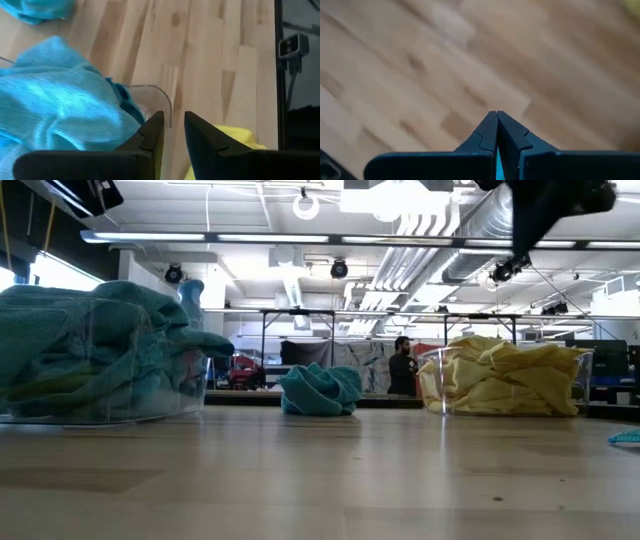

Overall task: Sort microfiber towel by color & place in baskets
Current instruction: Put the blue microfiber cloth into the left transparent bin

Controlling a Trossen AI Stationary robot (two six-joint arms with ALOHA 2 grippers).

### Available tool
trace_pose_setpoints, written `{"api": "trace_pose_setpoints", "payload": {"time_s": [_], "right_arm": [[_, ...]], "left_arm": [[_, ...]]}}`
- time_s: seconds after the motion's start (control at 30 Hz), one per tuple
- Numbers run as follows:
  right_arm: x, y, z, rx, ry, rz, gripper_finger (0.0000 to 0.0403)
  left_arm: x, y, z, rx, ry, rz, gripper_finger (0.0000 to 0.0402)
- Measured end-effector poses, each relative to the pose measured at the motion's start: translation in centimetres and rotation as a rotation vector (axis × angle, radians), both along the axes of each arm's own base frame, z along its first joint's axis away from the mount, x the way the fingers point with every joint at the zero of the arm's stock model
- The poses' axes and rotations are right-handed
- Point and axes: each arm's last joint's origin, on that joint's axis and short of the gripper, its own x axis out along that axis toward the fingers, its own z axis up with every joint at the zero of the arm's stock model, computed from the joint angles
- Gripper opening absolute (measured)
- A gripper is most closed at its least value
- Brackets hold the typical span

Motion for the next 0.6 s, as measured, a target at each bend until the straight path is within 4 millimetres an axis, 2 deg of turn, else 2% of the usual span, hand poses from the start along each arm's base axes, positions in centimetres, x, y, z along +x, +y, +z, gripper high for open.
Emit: {"api": "trace_pose_setpoints", "payload": {"time_s": [0.17,0.3,0.6], "right_arm": [[0.2,3.3,-2.4,0.095,0.129,-0.05,0.0008],[-1.2,5.4,-4.6,0.103,0.193,-0.134,0.004],[-4.3,6.9,-9.2,0.169,0.318,-0.275,0.0127]], "left_arm": [[0.4,-1.2,-0.8,0.009,0.043,-0.024,0.0065],[0.6,-1.9,-1.2,0.021,0.064,-0.044,0.0065],[0.7,-2.0,-1.3,0.027,0.068,-0.047,0.0065]]}}
